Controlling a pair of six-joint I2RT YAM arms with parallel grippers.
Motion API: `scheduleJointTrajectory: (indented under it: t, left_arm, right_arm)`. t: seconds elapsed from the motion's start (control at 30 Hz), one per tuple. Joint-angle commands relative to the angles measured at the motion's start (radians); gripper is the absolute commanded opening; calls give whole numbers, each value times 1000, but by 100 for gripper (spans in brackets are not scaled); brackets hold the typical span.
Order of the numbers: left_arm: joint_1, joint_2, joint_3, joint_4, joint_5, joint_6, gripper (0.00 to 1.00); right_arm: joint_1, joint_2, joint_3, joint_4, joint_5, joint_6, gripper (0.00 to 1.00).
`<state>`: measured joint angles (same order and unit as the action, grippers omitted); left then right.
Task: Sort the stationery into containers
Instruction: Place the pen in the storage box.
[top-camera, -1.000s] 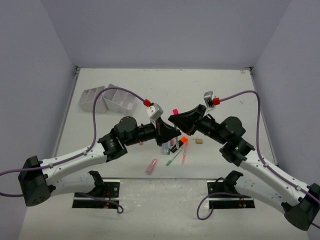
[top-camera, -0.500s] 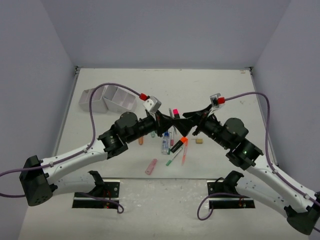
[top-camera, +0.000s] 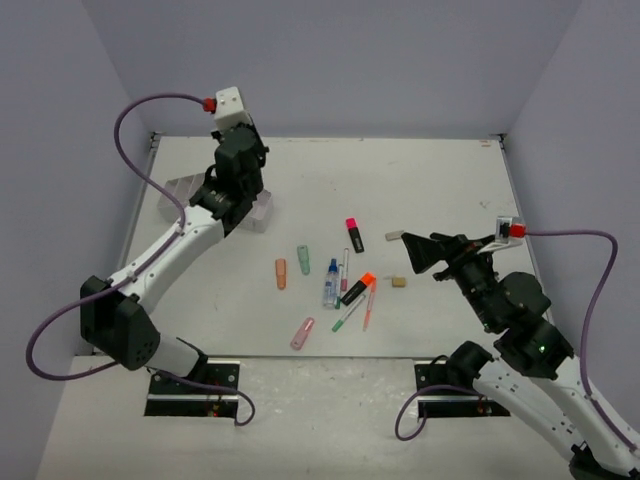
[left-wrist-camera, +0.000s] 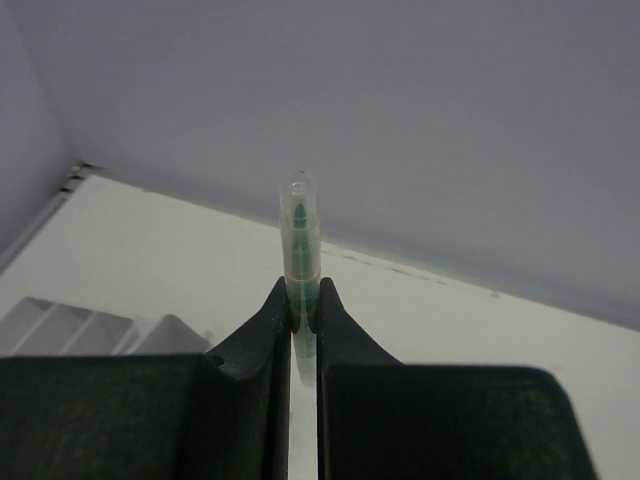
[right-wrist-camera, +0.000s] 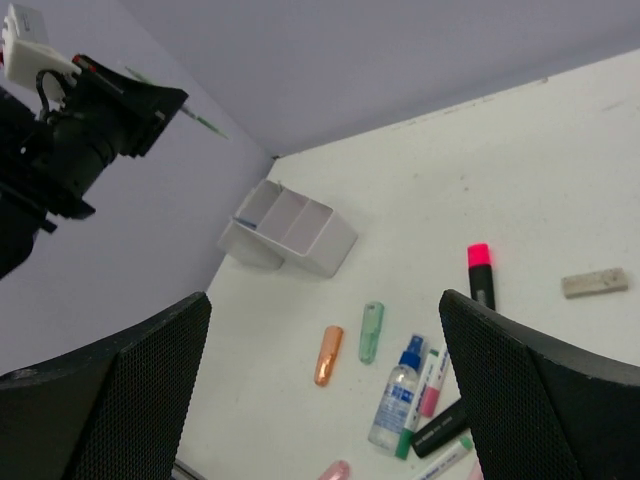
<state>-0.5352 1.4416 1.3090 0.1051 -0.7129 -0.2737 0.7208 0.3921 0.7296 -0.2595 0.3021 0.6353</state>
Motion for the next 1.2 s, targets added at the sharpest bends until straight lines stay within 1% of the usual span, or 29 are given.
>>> scheduleJointTrajectory:
  t: [0.0,0.07,0.1,0.17,0.23,0.37,0.4,0.57,0.6,0.67,0.77,0.8,0.87,0.93,1.07,1.13,1.17]
  left_arm:
    - [181,98,5,74,-88,43,0]
    - [237,110,-28,124,-11,13,0]
    - [241,111,-45,129,1,11,0]
    - [270,113,-90,202,26,15,0]
    - [288,120,-121,238,67,13,0]
    - [305,126,-212,277,87,-39,0]
    - [305,129,-215,278,91,-46,0]
    - [307,149,-303,316,58,-96,0]
    - [308,151,-307,316,51,-104,2]
    - [308,151,-314,321,42,-104,10]
    - [308,140,-304,288,18,-117,29]
    - [307,139,-306,291,18,-117,38]
    - [307,115,-313,290,13,-112,61]
    - [307,98,-313,285,16,-107,65]
    - [304,50,-304,250,36,-108,65]
    - [288,6,-287,210,71,-117,69]
    - [274,-32,-275,185,85,-121,74]
  right_arm:
    - [0,-29,-78,-38,9,-12,99]
    - [0,-47,-96,-39,11,-25,99]
    - [0,-48,-101,-40,12,-30,99]
    - [0,-63,-110,-40,6,-37,99]
    - [0,-62,-114,-40,4,-39,99]
    - [0,-31,-109,-38,-7,-38,99]
    - [0,-27,-107,-39,-9,-40,99]
    - [0,-22,-105,-41,-14,-44,99]
    - [0,-21,-102,-43,-14,-45,99]
    - [0,-14,-96,-47,-14,-46,99]
    - [0,-1,-85,-57,-12,-48,99]
    - [0,3,-85,-58,-12,-48,99]
    - [0,15,-81,-58,-13,-45,99]
    - [0,29,-75,-58,-11,-46,99]
    - [0,71,-60,-58,8,-62,99]
    - [-5,114,-42,-86,25,-75,99]
    - [-15,158,-20,-101,27,-78,99]
